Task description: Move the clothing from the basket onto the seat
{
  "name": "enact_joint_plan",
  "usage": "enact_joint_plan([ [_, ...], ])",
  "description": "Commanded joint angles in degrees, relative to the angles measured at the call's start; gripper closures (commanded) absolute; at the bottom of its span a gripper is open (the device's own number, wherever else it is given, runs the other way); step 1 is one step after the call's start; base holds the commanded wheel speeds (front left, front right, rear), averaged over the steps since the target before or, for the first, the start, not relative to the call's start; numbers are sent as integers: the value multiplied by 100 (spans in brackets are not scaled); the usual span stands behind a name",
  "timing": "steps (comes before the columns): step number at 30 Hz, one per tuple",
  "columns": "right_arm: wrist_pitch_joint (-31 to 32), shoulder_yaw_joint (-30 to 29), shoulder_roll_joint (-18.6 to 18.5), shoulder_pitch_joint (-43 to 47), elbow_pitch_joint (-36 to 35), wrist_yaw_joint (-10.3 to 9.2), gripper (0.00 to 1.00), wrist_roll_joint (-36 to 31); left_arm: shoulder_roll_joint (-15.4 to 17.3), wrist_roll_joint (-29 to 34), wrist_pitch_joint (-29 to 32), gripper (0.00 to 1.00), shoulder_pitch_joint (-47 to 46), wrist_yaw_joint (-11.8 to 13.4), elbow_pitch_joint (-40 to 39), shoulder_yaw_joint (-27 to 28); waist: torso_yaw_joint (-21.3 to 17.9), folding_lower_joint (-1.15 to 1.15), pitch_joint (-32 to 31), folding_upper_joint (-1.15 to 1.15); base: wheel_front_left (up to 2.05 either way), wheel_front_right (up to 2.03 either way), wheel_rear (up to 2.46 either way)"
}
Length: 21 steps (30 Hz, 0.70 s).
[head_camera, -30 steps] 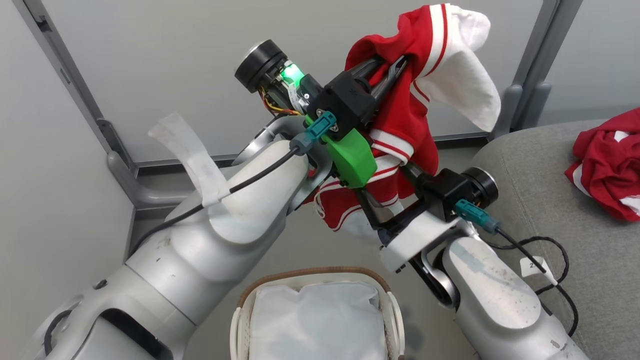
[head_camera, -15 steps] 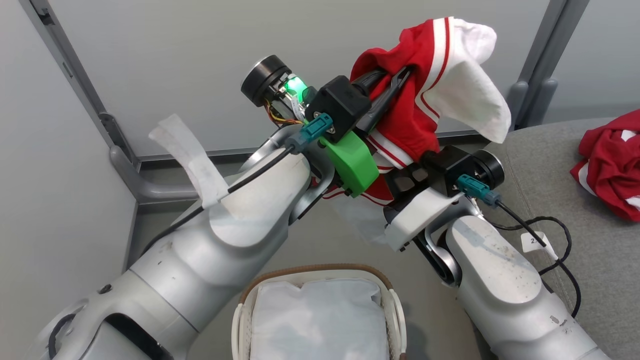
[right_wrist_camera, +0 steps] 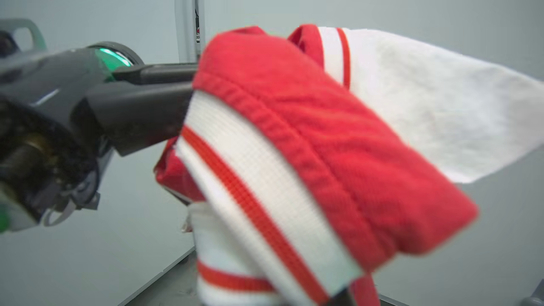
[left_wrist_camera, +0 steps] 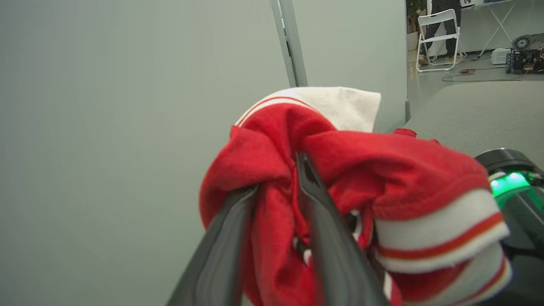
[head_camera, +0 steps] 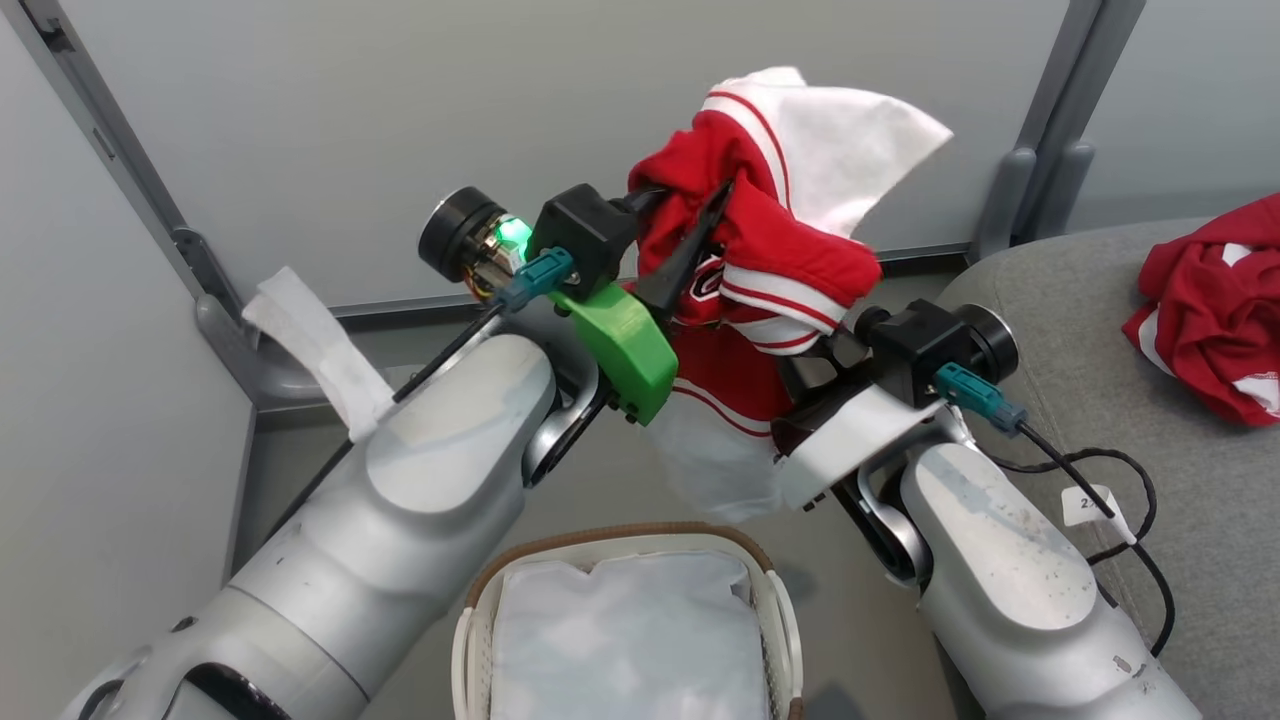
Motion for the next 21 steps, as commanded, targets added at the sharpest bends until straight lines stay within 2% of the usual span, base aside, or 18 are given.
enact_joint_plan([
  [1, -13, -50, -19, 94, -65, -6, 100, -39, 69, -95, -36, 0, 171, -34, 51, 47, -11, 0, 12, 0, 0, 0, 0],
  [9, -13, -197, -19, 288, -113, -6, 100, -109, 141, -236, -40, 0, 758, 8, -114, 480, -27, 0, 59, 0, 0, 0, 0],
  [16, -13, -346, -20, 460, -145, -6, 100, -170, 159, 124, -36, 0, 1766, 111, -636, 1146, -16, 0, 77, 0, 0, 0, 0],
  [21, -12, -524, -19, 558, -179, -6, 100, -257, 136, 478, -37, 0, 2532, 62, -910, 1534, -19, 0, 77, 0, 0, 0, 0],
])
